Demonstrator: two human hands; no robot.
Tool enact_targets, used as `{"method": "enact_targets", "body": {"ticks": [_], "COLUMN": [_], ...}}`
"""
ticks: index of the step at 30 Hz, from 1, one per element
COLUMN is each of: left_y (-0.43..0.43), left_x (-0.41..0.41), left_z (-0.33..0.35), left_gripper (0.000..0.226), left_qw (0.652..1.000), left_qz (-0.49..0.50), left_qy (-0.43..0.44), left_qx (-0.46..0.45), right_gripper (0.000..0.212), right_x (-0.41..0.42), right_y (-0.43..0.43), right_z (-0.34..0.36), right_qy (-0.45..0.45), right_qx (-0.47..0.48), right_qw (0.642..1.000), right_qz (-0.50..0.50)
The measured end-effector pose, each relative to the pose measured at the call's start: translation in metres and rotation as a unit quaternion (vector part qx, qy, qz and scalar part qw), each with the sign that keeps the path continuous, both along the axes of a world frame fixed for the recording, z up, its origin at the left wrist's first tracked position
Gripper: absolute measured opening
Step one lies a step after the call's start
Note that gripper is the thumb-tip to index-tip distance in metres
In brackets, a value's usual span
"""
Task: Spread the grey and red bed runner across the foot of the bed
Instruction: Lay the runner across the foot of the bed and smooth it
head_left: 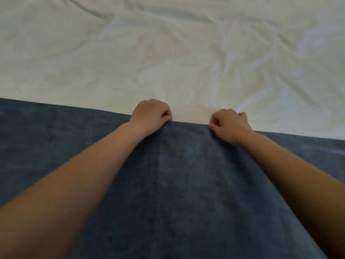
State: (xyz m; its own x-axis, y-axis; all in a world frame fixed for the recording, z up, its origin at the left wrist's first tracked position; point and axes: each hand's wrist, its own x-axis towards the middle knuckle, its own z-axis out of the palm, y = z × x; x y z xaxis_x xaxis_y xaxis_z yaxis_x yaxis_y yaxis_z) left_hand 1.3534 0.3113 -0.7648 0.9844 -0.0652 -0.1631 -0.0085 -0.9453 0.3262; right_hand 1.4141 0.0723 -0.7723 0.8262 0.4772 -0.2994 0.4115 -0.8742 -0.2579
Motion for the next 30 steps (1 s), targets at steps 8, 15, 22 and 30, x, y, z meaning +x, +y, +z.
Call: {"method": "enact_targets", "body": {"ticks": [8, 15, 22, 30], "left_y": [0.104, 0.140, 0.185, 0.259], "left_x": [-0.024, -0.029, -0.038, -0.060], "left_z": [0.020, 0.013, 0.014, 0.020], "left_gripper": [0.011, 0.004, 0.012, 0.004], "left_qw": [0.995, 0.995, 0.994, 0.990], "left_qz": [-0.001, 0.034, 0.048, 0.079], "left_qy": [0.101, 0.086, 0.084, 0.107], "left_qx": [-0.020, -0.029, -0.045, -0.036], "right_gripper": [0.023, 0.020, 0.032, 0.028], "right_x": [-0.019, -0.028, -0.036, -0.043], "right_y": [0.092, 0.136, 0.167, 0.235], "right_z": [0.005, 0.003, 0.006, 0.000], "right_qy": [0.040, 0.008, -0.004, -0.027], "right_qx": [0.057, 0.007, 0.018, 0.030], "right_qw": [0.997, 1.000, 1.000, 0.996], "right_qz": [0.021, 0.015, -0.002, 0.073]}}
